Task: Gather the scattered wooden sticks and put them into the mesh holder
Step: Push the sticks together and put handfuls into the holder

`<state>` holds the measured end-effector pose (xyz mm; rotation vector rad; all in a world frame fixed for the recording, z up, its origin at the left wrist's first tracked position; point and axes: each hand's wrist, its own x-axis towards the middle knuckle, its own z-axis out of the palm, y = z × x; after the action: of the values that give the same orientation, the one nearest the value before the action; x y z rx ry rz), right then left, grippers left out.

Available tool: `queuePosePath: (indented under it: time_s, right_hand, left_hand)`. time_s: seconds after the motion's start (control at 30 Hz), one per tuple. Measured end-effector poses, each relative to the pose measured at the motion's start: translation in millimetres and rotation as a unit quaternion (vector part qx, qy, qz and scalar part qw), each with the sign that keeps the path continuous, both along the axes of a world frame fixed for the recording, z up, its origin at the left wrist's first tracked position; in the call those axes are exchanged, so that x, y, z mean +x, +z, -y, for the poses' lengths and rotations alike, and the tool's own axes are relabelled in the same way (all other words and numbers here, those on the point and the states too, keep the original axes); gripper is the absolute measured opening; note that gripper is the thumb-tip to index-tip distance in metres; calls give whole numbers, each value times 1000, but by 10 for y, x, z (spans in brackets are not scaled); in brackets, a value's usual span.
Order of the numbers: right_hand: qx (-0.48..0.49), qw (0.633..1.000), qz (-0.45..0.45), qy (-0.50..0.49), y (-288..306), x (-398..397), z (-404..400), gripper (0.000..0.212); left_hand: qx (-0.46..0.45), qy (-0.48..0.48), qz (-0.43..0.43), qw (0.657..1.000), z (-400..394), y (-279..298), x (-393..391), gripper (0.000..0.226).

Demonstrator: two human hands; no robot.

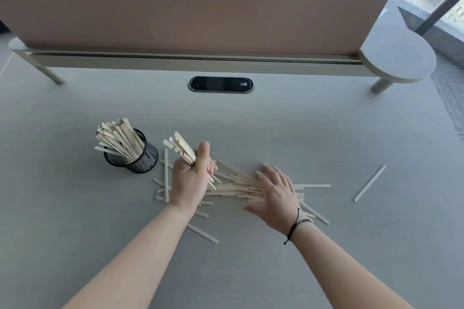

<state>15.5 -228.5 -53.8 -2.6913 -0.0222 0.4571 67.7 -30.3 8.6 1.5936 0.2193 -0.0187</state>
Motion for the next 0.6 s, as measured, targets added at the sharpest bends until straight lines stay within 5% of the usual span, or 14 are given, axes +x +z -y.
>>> queuePosePath:
  time_s: [0.3, 0.6]
  right_hand:
    - [61, 990, 126, -24, -218, -25, -19, 31]
    - [-18, 979, 195, 54, -335, 3, -4, 23]
  left_hand:
    - [93, -8, -34, 995, 78, -372, -396, 51]
    - [102, 37, -48, 993, 174, -322, -393, 55]
